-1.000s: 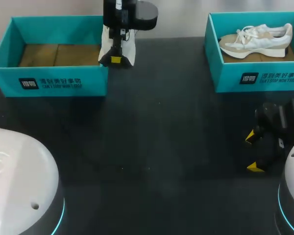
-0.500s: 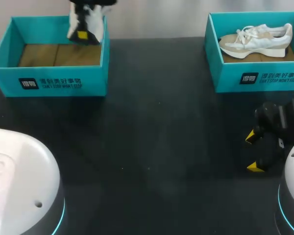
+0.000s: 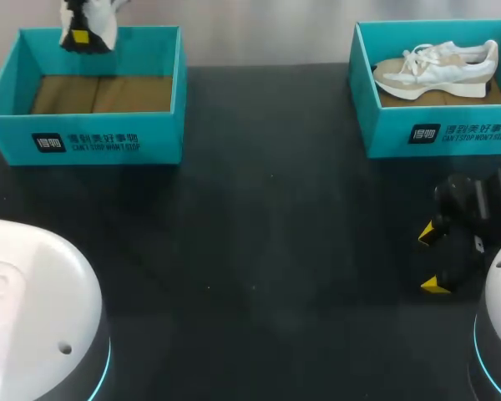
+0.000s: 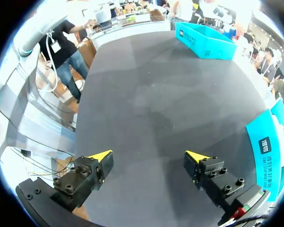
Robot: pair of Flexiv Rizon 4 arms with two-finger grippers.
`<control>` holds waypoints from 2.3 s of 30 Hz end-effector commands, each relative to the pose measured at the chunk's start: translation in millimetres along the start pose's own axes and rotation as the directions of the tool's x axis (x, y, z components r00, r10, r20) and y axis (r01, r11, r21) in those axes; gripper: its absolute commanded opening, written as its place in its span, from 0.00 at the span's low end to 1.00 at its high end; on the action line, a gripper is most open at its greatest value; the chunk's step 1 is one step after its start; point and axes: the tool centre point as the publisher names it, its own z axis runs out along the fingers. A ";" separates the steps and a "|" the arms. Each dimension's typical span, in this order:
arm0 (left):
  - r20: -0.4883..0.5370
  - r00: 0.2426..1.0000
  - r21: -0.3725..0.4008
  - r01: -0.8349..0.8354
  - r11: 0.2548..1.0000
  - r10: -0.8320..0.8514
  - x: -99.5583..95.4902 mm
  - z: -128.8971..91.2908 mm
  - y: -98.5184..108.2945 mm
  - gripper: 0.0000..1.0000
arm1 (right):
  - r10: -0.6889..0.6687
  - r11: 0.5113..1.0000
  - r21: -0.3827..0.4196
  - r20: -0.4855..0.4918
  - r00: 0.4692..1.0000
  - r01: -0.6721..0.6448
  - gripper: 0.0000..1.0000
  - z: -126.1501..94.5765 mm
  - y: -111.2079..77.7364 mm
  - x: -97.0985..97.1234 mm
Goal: Take the shoe out of the shoebox, open the shoe tongue, remove and reinsert the insole, then place the shoe into the shoebox
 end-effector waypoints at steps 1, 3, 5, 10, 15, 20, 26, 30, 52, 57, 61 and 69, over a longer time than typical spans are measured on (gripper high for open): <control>-0.026 1.000 0.041 -0.011 0.999 0.012 -18.8 8.9 29.2 0.00 | 0.001 1.000 0.003 0.001 1.000 -0.001 1.00 0.8 0.4 0.6; -0.016 0.999 0.028 -0.034 0.999 0.034 -23.0 12.5 40.5 0.00 | 0.001 1.000 0.003 0.001 1.000 -0.001 1.00 0.8 0.4 0.6; -0.013 0.999 0.035 -0.040 0.999 0.041 -27.4 13.8 50.4 0.00 | 0.001 1.000 0.003 0.001 1.000 -0.001 1.00 0.8 0.4 0.6; 0.022 0.995 0.035 -0.093 0.995 0.092 -31.5 15.6 66.3 0.00 | 0.001 1.000 0.003 0.001 1.000 -0.001 1.00 0.8 0.4 0.6; 0.095 0.951 -0.003 -0.296 0.955 0.295 -25.2 12.7 76.7 0.00 | 0.001 1.000 0.003 0.001 1.000 -0.001 1.00 0.8 0.4 0.6; 0.149 0.793 -0.039 -0.593 0.805 0.591 -20.5 9.8 88.2 0.00 | 0.001 1.000 0.003 0.001 1.000 -0.001 1.00 0.8 0.4 0.6; 0.147 0.767 -0.038 -0.626 0.779 0.624 -21.7 9.8 91.7 0.00 | 0.001 1.000 0.003 0.001 1.000 -0.001 1.00 0.8 0.4 0.6; 0.147 0.767 -0.038 -0.626 0.779 0.624 -21.7 9.8 91.7 0.00 | 0.001 1.000 0.003 0.001 1.000 -0.001 1.00 0.8 0.4 0.6; 0.086 0.092 -0.281 -0.953 0.113 0.992 -59.3 23.5 126.5 0.00 | 0.001 1.000 0.003 0.001 1.000 -0.001 1.00 0.8 0.4 0.6; 0.086 0.092 -0.281 -0.953 0.113 0.992 -59.3 23.5 126.5 0.00 | 0.001 1.000 0.003 0.001 1.000 -0.001 1.00 0.8 0.4 0.6; 0.019 0.026 -0.315 -0.949 0.030 0.999 -63.0 31.3 124.1 0.00 | 0.001 1.000 0.003 0.001 1.000 -0.001 1.00 0.8 0.4 0.6; -0.016 -0.003 -0.234 -0.972 -0.007 1.000 -94.2 57.9 130.7 0.00 | 0.001 1.000 0.003 0.001 1.000 -0.001 1.00 0.8 0.4 0.6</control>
